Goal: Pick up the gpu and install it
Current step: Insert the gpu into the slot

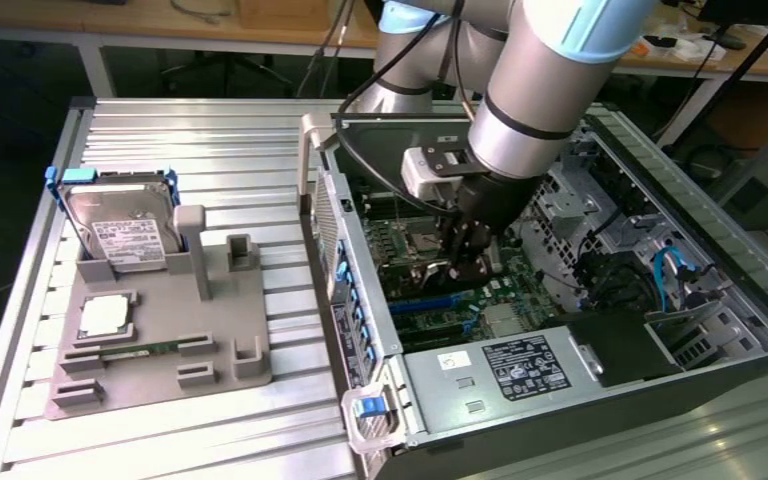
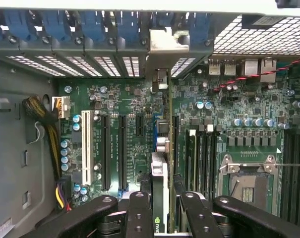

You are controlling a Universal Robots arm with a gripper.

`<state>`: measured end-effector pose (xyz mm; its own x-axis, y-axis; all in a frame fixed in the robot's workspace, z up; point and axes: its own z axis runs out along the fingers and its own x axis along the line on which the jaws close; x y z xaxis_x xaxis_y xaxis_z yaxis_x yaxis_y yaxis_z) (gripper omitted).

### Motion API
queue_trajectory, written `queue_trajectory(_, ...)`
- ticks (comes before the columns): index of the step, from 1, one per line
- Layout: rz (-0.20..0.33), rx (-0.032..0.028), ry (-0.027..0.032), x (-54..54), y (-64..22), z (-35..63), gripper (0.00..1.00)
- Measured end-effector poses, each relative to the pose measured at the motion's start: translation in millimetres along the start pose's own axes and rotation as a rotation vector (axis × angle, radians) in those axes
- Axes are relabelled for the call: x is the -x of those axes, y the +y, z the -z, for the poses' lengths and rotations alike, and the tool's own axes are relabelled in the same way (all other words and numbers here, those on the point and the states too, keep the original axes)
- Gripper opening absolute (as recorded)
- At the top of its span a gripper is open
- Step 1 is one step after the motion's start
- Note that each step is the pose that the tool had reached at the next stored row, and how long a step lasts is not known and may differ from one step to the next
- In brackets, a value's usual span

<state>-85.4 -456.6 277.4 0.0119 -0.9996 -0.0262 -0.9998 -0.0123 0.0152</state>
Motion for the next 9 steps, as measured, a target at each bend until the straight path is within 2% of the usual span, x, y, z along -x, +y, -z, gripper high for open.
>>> queue_trajectory(9,0.003,0.0001,0.0049,-0.3,1.2,-10.1,0.27)
